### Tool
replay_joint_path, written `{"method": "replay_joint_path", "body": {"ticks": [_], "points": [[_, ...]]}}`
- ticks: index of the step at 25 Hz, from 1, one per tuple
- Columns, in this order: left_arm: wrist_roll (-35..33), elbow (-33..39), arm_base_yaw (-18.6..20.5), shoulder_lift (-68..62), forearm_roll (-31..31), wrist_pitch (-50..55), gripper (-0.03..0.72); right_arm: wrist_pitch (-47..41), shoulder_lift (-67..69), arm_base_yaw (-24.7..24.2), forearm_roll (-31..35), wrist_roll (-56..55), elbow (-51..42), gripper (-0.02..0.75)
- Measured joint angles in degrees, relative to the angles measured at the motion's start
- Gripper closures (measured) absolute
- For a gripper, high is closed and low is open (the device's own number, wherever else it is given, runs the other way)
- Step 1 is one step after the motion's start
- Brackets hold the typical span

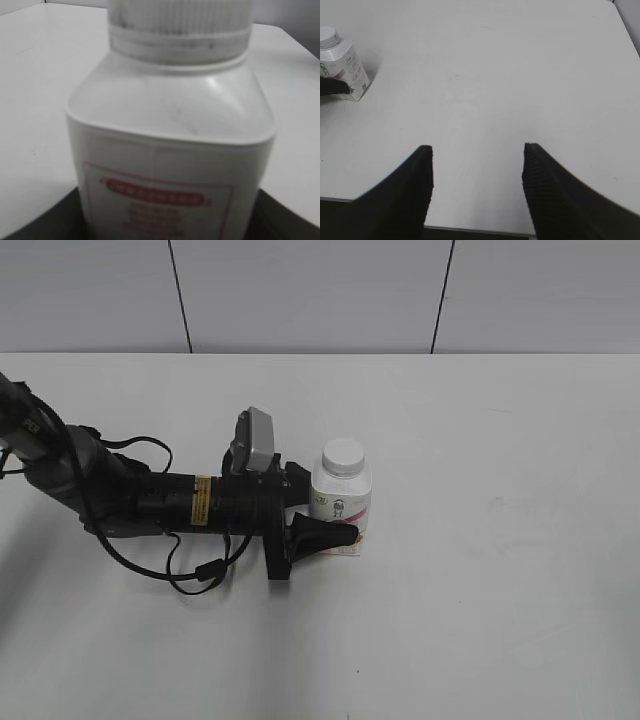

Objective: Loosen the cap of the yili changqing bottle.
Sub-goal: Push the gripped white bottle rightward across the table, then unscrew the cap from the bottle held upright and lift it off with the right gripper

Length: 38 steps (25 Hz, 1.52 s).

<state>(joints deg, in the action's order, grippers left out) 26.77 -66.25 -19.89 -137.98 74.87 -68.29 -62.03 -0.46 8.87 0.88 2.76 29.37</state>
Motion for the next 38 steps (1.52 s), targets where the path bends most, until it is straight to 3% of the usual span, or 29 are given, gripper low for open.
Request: {"method": "replay_joint_path", "body": {"ticks": [7,28,34,38], "points": [[0.0,0.0,0.0,0.0,2.53,-0.63,0.267,0.0,0.0,0.0,0.0,0.0,0.0,0.278],[0.0,0.0,0.0,0.0,2.53,-0.75,0.267,-0.01,0.08,0.0,2.31,-0.64,0.11,0.278],[0.0,0.0,0.0,0.0,2.49,-0.79,0.267,-0.98,12.97,0.0,7.37,-2.23,2.37,0.278],[-0.04,0.0,0.0,0.0,2.49,-0.79,0.267,-4.03,28.01,0.0,9.06,-3.55,9.12,0.278]]}}
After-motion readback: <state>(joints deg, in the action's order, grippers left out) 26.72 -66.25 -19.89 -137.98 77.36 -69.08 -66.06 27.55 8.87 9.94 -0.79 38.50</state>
